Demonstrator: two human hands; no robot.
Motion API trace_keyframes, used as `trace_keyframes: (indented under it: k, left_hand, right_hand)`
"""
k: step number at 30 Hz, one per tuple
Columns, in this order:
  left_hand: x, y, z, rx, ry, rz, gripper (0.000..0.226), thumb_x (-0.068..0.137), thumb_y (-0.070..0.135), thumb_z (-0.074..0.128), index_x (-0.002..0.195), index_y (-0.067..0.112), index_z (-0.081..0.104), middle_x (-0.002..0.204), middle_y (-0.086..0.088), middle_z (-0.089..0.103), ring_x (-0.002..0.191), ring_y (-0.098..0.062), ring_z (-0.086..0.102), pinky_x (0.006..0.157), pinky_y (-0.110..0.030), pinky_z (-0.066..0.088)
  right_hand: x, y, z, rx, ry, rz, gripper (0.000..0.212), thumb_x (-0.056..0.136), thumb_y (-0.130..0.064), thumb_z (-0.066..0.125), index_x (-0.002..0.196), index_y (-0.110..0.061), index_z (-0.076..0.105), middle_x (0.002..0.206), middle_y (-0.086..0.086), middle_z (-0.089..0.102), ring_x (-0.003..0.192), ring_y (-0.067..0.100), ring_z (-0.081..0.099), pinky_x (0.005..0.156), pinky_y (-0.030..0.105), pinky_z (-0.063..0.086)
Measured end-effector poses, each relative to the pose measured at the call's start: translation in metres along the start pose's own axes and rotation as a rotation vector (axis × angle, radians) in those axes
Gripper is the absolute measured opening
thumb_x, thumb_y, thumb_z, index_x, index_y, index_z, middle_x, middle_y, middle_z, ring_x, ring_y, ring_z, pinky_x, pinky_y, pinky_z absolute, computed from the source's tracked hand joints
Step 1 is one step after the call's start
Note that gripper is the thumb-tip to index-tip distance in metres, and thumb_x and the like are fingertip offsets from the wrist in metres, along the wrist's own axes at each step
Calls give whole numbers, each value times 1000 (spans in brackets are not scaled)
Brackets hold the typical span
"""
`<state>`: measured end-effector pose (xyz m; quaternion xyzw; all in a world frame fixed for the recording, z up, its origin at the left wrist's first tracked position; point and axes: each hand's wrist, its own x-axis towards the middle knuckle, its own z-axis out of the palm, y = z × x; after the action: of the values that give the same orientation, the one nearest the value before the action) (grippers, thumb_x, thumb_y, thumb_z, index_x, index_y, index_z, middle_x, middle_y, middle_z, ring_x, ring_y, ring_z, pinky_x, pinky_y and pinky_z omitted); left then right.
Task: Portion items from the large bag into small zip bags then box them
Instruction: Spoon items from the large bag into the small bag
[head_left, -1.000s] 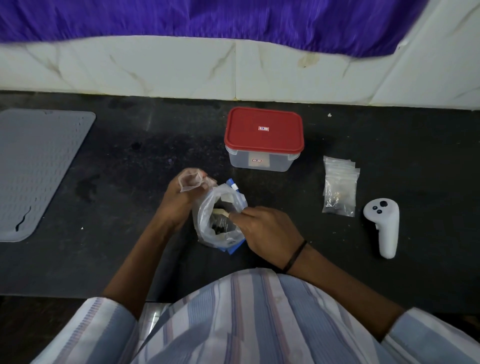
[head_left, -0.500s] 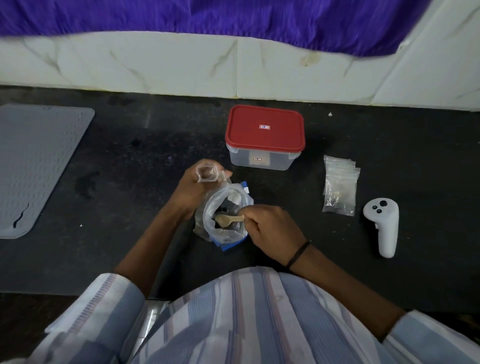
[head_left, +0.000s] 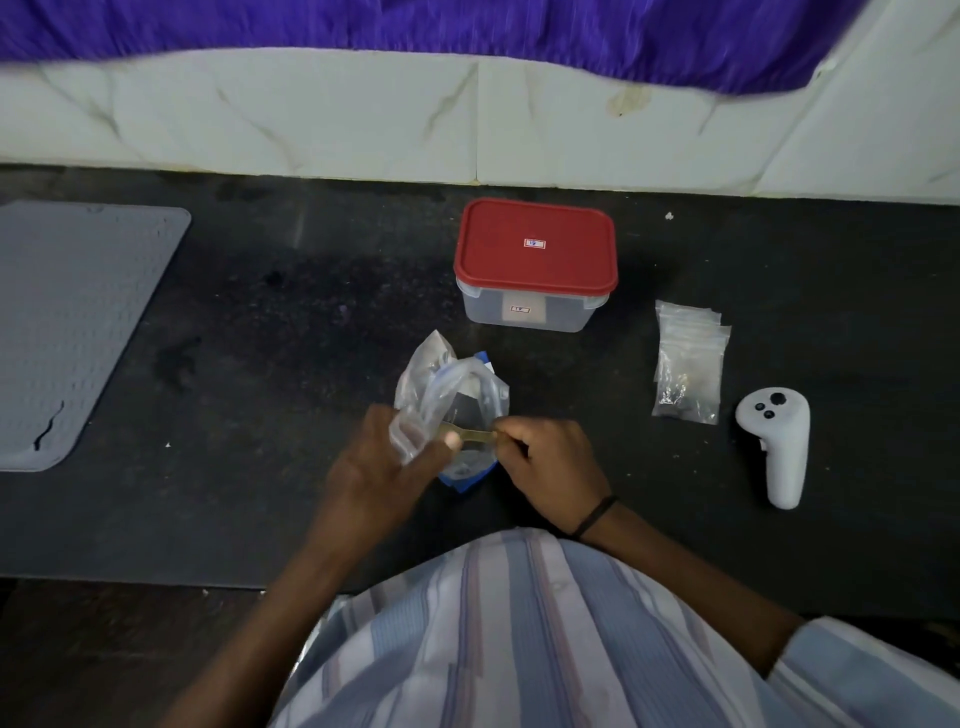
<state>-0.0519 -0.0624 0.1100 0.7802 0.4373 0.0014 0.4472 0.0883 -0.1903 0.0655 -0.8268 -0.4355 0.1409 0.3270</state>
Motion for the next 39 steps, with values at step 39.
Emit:
trace_keyframes:
  k: [39]
  left_hand:
    - [37,-15,0,-244,192,81,43,80,25,80,107,16,47,93,3,56,81,-10,56,61,-26,44]
  right_hand:
    - [-22,4,-6,556,262,345,22,91,-4,55,85,-18,72,53,1,61,43,14,57,47,25,48]
